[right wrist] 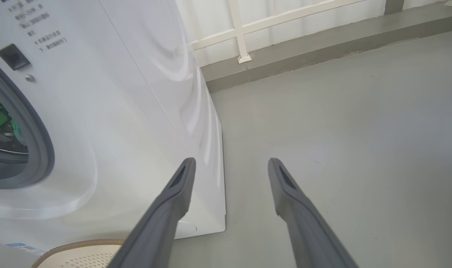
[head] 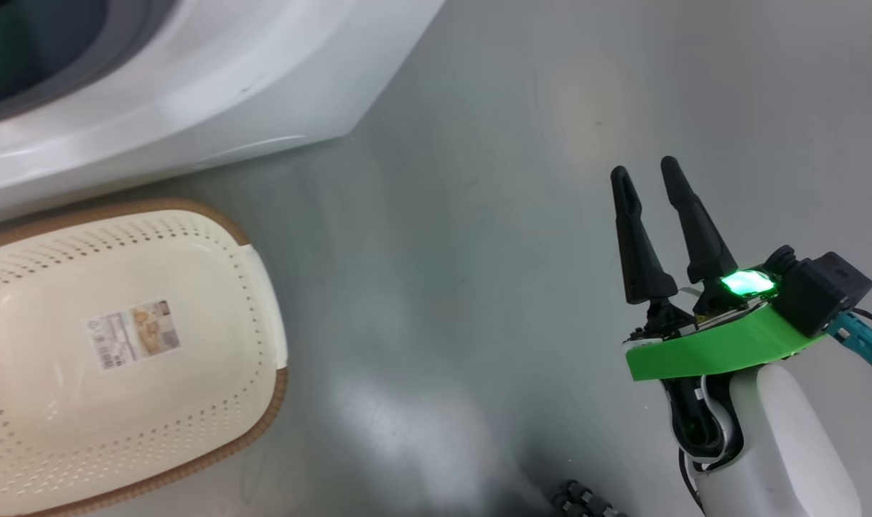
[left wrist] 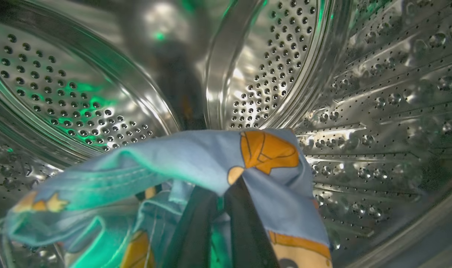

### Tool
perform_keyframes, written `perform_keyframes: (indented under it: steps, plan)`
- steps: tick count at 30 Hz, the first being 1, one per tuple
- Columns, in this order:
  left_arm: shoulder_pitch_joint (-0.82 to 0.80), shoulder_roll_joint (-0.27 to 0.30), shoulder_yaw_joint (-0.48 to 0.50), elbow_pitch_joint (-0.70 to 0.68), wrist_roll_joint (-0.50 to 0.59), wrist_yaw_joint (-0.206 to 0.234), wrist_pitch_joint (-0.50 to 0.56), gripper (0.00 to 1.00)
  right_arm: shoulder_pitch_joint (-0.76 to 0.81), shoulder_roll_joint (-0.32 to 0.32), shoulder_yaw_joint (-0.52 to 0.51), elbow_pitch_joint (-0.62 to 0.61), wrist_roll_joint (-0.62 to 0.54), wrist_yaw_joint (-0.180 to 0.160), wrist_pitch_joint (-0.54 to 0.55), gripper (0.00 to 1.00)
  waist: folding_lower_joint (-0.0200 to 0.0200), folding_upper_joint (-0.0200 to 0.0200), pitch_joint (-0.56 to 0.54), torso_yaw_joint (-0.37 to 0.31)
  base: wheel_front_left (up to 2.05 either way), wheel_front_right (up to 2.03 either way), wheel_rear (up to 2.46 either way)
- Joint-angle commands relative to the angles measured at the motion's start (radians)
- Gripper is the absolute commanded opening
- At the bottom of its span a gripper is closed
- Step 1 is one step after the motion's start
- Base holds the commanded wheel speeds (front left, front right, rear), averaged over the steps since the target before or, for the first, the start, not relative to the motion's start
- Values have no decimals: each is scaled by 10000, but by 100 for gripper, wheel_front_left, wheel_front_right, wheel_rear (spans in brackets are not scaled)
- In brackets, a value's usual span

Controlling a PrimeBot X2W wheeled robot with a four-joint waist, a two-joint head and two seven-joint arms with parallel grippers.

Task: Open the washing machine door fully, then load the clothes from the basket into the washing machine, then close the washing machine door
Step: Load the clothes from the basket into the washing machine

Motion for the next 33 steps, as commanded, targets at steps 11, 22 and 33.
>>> perform_keyframes:
  steps: [11,22,33]
  plan:
    - [-632,110,111,1377,27,-41,-101,100,130,34,119,-249,51,16,-48,100,0,-1,81,-271,0,0,0]
    - [-654,-411,-129,2452,-451,-214,221,100,68,35,33,-247,-111,16,-48,100,0,-1,-280,148,0,0,0]
    - [741,-871,-186,1691,-978,-238,-198,100,111,-29,-57,-116,-259,16,-48,100,0,-1,-1095,719,0,0,0]
